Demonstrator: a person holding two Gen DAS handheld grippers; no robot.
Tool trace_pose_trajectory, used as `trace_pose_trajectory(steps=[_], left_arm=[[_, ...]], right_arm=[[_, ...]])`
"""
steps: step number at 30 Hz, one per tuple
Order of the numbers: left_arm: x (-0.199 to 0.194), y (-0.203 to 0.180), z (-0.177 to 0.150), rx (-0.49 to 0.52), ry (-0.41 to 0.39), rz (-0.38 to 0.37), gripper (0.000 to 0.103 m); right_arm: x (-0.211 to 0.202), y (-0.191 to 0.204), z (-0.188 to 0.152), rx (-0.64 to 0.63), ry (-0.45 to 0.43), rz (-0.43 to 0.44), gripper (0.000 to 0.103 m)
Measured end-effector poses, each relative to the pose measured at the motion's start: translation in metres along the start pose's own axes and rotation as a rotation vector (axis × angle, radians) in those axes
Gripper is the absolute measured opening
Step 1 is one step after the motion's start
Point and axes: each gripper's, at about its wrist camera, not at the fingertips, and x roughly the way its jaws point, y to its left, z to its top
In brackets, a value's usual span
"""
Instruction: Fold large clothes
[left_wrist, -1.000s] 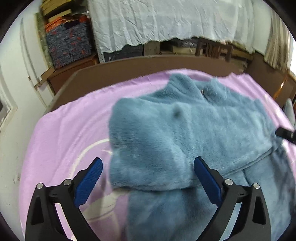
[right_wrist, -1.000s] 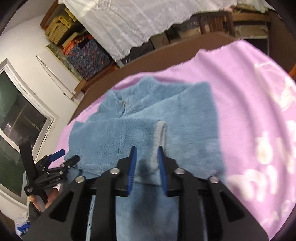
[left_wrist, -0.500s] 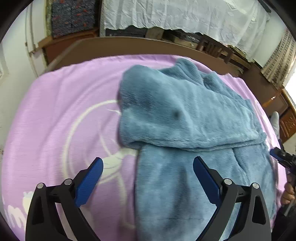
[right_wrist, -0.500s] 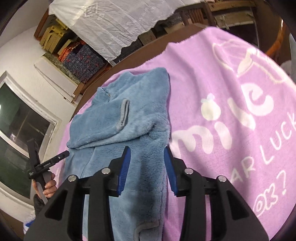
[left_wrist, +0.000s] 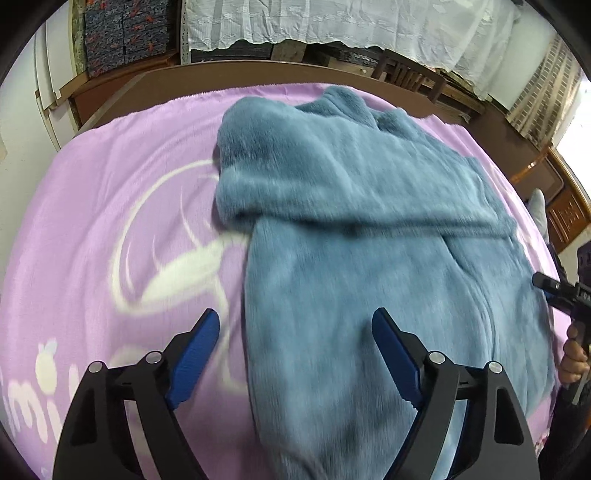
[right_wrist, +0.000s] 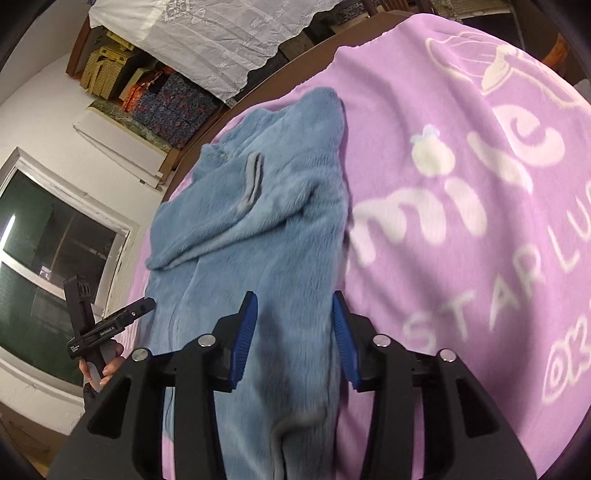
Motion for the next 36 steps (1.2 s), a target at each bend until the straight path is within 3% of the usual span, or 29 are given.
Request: trace_pose_trajectory(steps=[9,16,21,24,25,26,29,32,36], left_arm=[[-0.030,-0.008,-0.053,0.011,-0.014,-0.040,0.085],[-0.055,-0.029,-0.103,0.025,-0.043,-0.128,0.084],[-0.057,-0.033,-0.109,0.018,-0.075,-0.130,0.080],[-0.052,-0.028,-0.100,-0.013,-0.081,-0.141,0.066],[-0.051,-0.027,-0.098,-0.020,-0.079,-0.141,0.056],[-0.051,-0.027,-0.097,-0.024,-0.078,-0.139,0.044],[-0.051,-0.023,-0.098,-0.035,-0.077,-0.118,0.022],[-0.053,-0.014,-0.098,-0.060,-0.078,-0.149,0.015],[-0.057,-0.012,-0.094,-0.069,-0.079,-0.159,0.014]], right_arm=[[-0.025,0.004,-0.051,-0.009,0.031,0.061,0.042],[-0.047,0.012,-0.096,-0.049,0.055,0.094,0.043],[-0.055,0.023,-0.119,-0.113,0.067,0.106,0.043],[-0.054,0.026,-0.121,-0.133,0.060,0.100,0.043],[-0.054,0.025,-0.120,-0.125,0.058,0.107,0.042],[-0.053,0.026,-0.120,-0.120,0.056,0.110,0.037],[-0.049,0.024,-0.123,-0.111,0.058,0.107,0.022],[-0.049,0.021,-0.125,-0.107,0.054,0.118,0.019],[-0.051,0.022,-0.122,-0.108,0.053,0.136,0.018]])
